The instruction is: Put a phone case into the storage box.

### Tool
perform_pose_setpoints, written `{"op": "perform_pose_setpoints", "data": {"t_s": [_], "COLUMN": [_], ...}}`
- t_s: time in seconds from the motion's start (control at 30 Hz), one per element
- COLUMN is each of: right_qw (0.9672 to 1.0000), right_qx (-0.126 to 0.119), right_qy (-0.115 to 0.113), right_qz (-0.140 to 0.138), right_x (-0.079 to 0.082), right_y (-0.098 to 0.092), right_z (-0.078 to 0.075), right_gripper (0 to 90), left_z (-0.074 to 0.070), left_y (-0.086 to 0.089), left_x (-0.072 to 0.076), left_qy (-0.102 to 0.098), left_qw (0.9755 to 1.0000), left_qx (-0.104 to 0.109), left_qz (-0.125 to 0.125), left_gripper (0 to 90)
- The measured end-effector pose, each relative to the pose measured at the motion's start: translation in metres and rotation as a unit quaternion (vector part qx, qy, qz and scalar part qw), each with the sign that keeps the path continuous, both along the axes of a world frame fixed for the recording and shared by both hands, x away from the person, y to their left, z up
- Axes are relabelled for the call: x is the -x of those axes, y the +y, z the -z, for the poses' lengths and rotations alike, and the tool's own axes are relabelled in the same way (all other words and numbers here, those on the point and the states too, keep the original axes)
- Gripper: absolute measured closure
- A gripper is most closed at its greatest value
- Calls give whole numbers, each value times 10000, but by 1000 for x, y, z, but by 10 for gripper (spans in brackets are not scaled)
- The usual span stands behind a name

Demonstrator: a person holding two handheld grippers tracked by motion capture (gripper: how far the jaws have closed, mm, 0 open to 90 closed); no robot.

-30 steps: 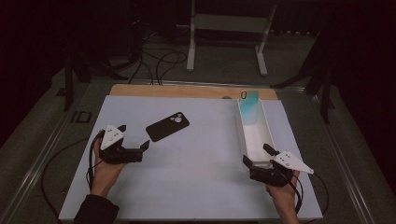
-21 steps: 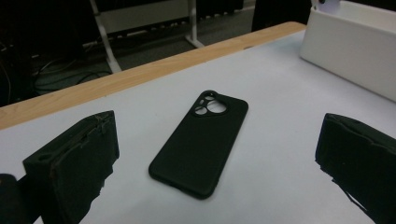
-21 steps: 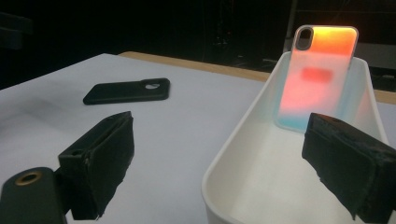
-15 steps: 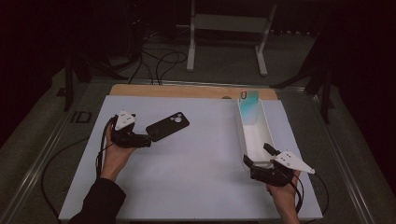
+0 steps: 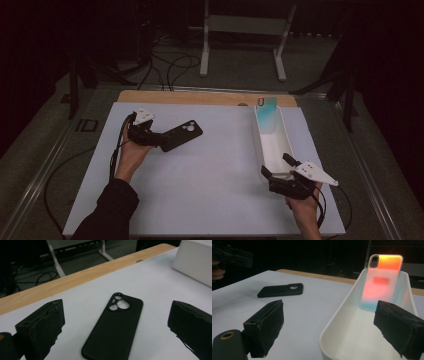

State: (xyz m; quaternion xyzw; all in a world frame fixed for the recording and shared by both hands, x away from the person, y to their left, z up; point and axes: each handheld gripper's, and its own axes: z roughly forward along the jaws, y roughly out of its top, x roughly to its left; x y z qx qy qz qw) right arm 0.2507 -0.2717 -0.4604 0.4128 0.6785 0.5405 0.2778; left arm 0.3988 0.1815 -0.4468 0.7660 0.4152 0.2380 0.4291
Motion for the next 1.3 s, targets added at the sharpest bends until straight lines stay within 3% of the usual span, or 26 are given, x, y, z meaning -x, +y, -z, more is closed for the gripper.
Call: {"op": "perform_pose_setpoints", "data": {"t_s": [0.13,0.17,0.27,0.47,0.5,0.53,0.63,0.67,0.73,0.83,1.07,1.23,1.3], "right_qw": [10000,10000,10000,10000,10000,10000,10000,10000,10000,10000,10000,10000,10000], "right_qx": [-4,-7,-11,25,20,8,-6,-6,-20,-39,-41,-44,-64], "right_qy": [2,0,-4,4,-9,-23,-18,-16,-35,-34,-33,-44,-57], "right_qz": [-6,-7,-11,-10,-11,-9,-12,-10,3,4,-8,-4,-12], "right_x": [0,0,0,0,0,0,0,0,1,1,0,0,0], "right_y": [0,0,0,1,1,1,0,0,0,-1,-1,-1,-2], "right_z": [0,0,0,-1,-1,-1,-2,-2,-2,-3,-3,-3,-4], "right_gripper": [91,91,91,91,91,91,91,91,91,91,92,92,92], "left_z": [7,11,13,22,24,26,29,31,35,45,59,65,70], "left_y": [2,3,3,1,0,-1,-3,-4,-5,-7,-13,-20,-25], "left_x": [-11,-15,-19,-27,-28,-31,-34,-36,-39,-47,-61,-67,-71], "left_qy": [140,214,227,277,294,358,443,470,538,709,995,1059,1135], "left_qw": [9998,9994,9989,9976,9975,9972,9971,9969,9964,9949,9918,9912,9899], "left_qx": [123,145,179,156,133,76,10,-44,-60,-69,-245,-228,-288], "left_qz": [-113,-237,-360,-612,-631,-654,-616,-635,-654,-710,-765,-759,-805], "left_gripper": [43,56,112,340,340,429,563,563,680,782,900,900,900]}}
